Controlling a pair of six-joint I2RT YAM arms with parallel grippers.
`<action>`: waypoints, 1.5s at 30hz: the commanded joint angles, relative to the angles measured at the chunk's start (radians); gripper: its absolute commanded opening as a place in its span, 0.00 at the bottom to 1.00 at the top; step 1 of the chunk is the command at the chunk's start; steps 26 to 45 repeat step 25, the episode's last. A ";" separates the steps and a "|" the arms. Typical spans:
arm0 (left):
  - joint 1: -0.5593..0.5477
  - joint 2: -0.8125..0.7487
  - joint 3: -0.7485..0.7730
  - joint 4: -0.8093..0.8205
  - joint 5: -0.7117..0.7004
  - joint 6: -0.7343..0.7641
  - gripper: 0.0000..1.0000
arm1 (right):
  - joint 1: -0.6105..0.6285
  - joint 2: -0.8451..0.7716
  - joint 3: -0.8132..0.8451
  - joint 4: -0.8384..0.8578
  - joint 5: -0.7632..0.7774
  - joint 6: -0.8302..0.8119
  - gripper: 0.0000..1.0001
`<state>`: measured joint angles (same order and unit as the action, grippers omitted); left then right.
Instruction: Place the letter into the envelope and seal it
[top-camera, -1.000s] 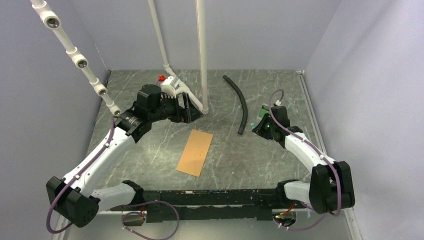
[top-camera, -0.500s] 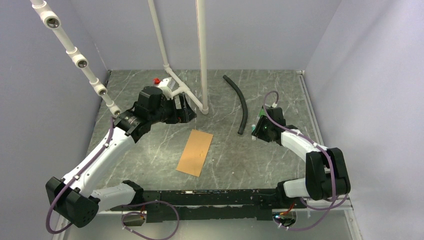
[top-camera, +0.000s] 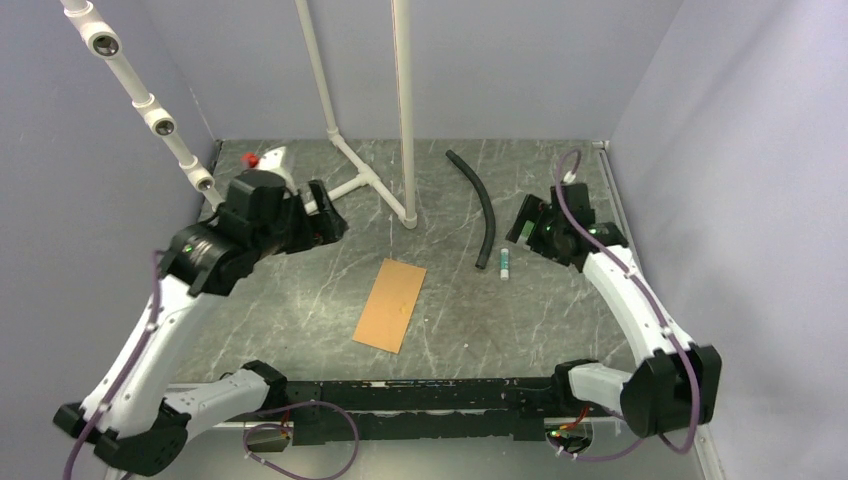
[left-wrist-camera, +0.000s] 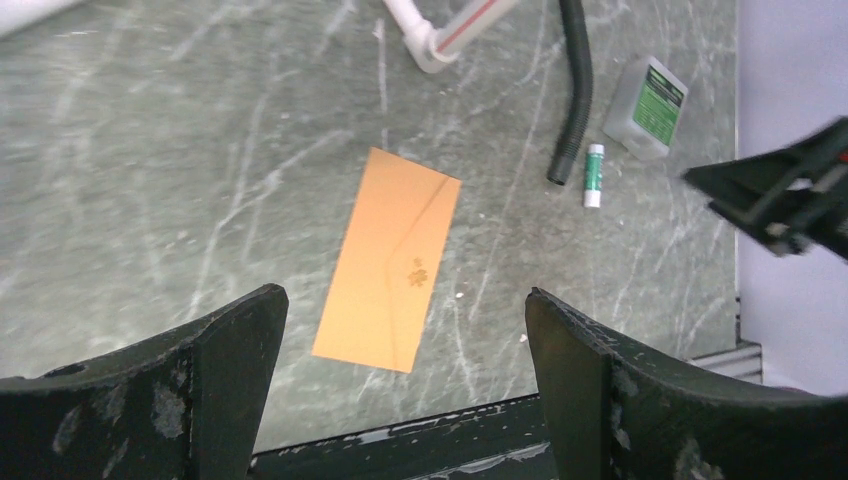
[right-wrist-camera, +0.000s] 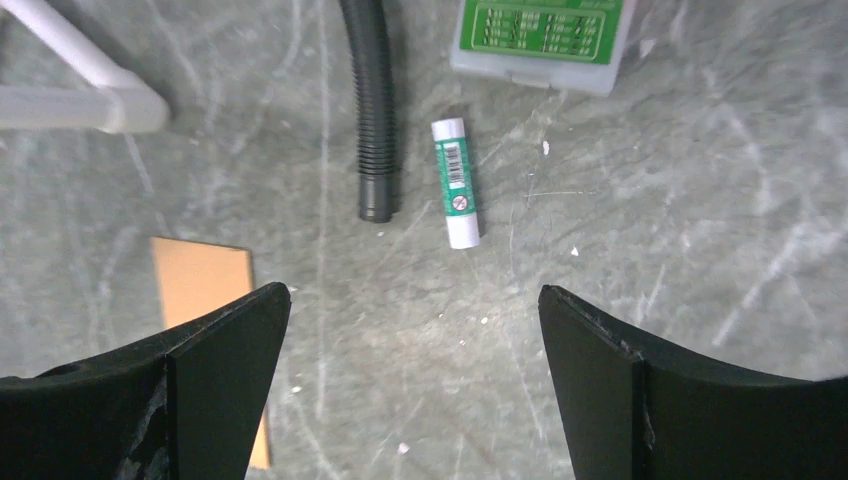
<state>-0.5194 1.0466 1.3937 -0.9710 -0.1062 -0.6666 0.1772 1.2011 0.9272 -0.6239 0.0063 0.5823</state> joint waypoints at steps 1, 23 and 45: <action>0.001 -0.090 0.154 -0.243 -0.175 0.021 0.93 | -0.002 -0.074 0.232 -0.346 0.150 0.008 1.00; 0.002 -0.242 0.455 -0.516 -0.254 0.155 0.93 | -0.002 -0.257 0.840 -0.796 0.000 -0.080 1.00; 0.002 -0.258 0.426 -0.501 -0.251 0.150 0.93 | -0.002 -0.256 0.850 -0.801 -0.049 -0.085 1.00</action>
